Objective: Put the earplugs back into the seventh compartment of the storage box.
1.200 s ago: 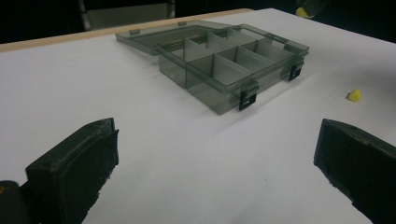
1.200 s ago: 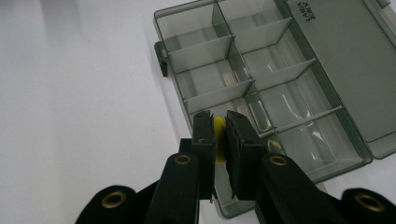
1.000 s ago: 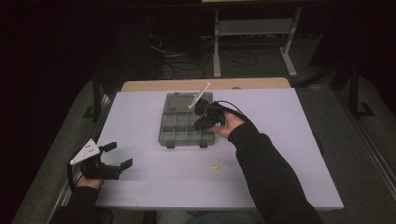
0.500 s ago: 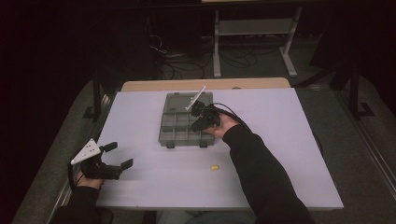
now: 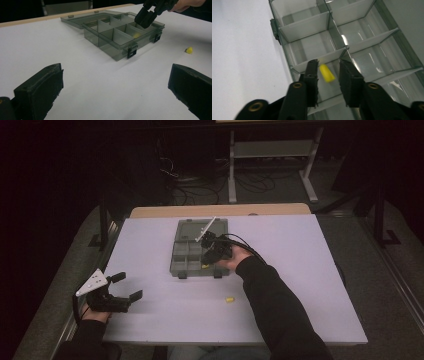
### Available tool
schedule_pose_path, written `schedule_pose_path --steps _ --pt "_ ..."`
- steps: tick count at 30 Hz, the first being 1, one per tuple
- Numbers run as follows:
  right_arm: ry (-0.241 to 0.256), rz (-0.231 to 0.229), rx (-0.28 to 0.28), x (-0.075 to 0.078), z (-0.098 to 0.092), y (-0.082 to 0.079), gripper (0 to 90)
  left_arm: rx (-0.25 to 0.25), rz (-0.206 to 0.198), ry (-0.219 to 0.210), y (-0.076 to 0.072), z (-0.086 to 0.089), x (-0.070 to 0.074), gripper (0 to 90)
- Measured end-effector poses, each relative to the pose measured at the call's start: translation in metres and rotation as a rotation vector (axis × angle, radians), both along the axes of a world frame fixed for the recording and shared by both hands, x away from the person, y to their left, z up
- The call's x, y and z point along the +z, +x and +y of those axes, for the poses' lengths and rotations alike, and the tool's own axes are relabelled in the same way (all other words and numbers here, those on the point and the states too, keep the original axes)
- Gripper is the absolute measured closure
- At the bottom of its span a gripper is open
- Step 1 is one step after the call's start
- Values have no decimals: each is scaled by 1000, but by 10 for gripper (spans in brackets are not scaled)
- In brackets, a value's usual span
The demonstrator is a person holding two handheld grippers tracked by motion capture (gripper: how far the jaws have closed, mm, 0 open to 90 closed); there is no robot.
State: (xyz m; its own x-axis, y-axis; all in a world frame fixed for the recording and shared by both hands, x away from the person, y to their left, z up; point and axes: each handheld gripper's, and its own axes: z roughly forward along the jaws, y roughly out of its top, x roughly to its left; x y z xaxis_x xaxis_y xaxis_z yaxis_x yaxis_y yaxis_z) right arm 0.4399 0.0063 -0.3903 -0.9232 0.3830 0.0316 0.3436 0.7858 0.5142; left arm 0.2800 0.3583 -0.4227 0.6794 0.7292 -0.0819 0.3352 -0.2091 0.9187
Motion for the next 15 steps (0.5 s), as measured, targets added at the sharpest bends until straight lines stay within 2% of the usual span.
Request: schedule_pose_path --steps 1,2,4,5,6,9,10,15 --pt "8 -11 -8 3 -2 -1 597 0 0 0 0 0 0 0" --pt "8 -11 -8 3 -2 -1 597 0 0 0 0 0 0 0" --pt "33 -21 -19 9 -7 -4 500 -1 0 0 0 0 0 0" --pt "33 -21 -19 9 -7 -4 500 -2 -1 0 0 0 0 0" --pt "39 -30 -29 13 -10 -6 423 -4 -1 2 0 0 0 0" --pt "52 -30 -48 16 -14 -8 378 -4 -2 4 0 -1 0 0" --pt "55 -34 -61 20 -18 -12 333 -3 -1 4 0 -1 0 0" --pt "69 -38 -87 29 -28 -16 234 -2 -2 5 0 -1 0 0"
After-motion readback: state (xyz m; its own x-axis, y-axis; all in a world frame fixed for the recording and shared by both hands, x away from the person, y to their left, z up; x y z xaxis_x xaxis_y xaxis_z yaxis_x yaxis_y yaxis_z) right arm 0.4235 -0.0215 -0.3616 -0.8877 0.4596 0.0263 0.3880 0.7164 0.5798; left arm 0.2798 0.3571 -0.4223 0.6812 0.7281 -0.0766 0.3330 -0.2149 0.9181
